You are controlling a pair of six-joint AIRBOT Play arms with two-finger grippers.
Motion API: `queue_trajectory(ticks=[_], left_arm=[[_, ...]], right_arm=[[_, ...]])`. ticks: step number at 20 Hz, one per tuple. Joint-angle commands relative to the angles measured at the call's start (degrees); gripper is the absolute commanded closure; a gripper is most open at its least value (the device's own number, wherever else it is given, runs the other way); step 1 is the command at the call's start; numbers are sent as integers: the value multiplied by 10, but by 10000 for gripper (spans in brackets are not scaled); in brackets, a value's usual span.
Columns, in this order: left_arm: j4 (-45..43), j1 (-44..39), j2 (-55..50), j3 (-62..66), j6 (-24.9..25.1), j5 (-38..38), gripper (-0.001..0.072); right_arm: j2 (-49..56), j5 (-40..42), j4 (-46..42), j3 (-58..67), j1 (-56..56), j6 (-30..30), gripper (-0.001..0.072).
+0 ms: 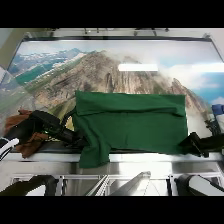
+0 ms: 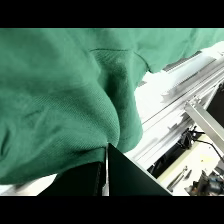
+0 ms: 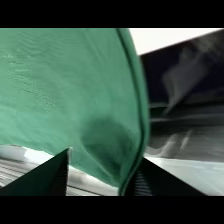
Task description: Fold the shirts.
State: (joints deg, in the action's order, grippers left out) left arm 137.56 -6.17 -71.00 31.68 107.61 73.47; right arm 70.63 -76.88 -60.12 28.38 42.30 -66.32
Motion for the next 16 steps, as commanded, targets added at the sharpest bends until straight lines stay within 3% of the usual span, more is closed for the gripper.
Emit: queue_trajectory(ticks=[1, 5, 6, 7, 8, 12, 16], left_arm=[[1, 0, 1, 1, 4, 2, 681], [1, 0, 1, 1, 4, 2, 680], [2, 0, 1, 1, 4, 2, 681], [4, 0, 1, 1, 4, 3, 681], [8, 0, 1, 1, 11, 4, 681], [47, 0, 1, 46, 43, 79, 682], [-20, 6, 36, 84, 14, 113, 682]], right_arm=[[1, 29, 64, 7, 0, 47, 278], [1, 23, 69, 7, 0, 47, 281], [1, 14, 80, 8, 0, 51, 374], [1, 1, 93, 9, 0, 56, 632], [1, -16, 112, 12, 0, 62, 690], [1, -111, 169, 51, 1, 81, 691], [1, -151, 168, 122, 52, 66, 692]])
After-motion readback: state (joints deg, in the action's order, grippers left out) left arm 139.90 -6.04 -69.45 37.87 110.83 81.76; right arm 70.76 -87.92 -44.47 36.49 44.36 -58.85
